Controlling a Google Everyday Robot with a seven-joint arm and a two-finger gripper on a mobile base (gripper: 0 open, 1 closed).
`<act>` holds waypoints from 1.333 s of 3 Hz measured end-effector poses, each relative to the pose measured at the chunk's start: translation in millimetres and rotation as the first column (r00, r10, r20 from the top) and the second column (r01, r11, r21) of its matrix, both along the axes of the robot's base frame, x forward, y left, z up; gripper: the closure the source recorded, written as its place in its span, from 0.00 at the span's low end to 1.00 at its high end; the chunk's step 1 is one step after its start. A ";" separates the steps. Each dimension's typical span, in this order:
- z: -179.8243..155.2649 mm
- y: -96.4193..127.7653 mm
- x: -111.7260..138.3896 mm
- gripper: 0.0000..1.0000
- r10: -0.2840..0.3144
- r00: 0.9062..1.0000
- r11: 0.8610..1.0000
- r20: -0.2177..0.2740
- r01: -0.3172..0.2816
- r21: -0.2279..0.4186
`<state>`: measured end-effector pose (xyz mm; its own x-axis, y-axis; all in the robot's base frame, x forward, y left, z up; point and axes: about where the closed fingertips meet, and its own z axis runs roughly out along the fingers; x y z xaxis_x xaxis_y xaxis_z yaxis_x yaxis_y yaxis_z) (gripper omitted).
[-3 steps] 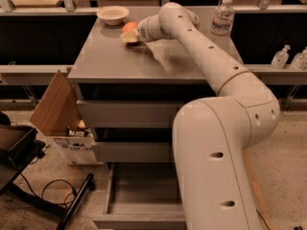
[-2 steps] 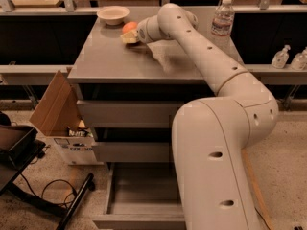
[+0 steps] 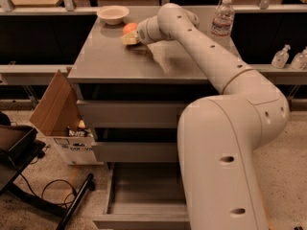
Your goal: Place orange into bottom drawer
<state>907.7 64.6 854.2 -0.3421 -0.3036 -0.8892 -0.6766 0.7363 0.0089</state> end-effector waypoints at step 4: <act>157.6 -82.8 -215.7 1.00 -0.221 0.968 0.954 0.122 0.240 -0.179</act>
Offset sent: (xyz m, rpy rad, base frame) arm -0.3198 -0.0634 0.0997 -0.2617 0.0251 -0.2718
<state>692.0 -18.2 1011.7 -0.3359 -0.3947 -0.8552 -0.4788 0.8535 -0.2058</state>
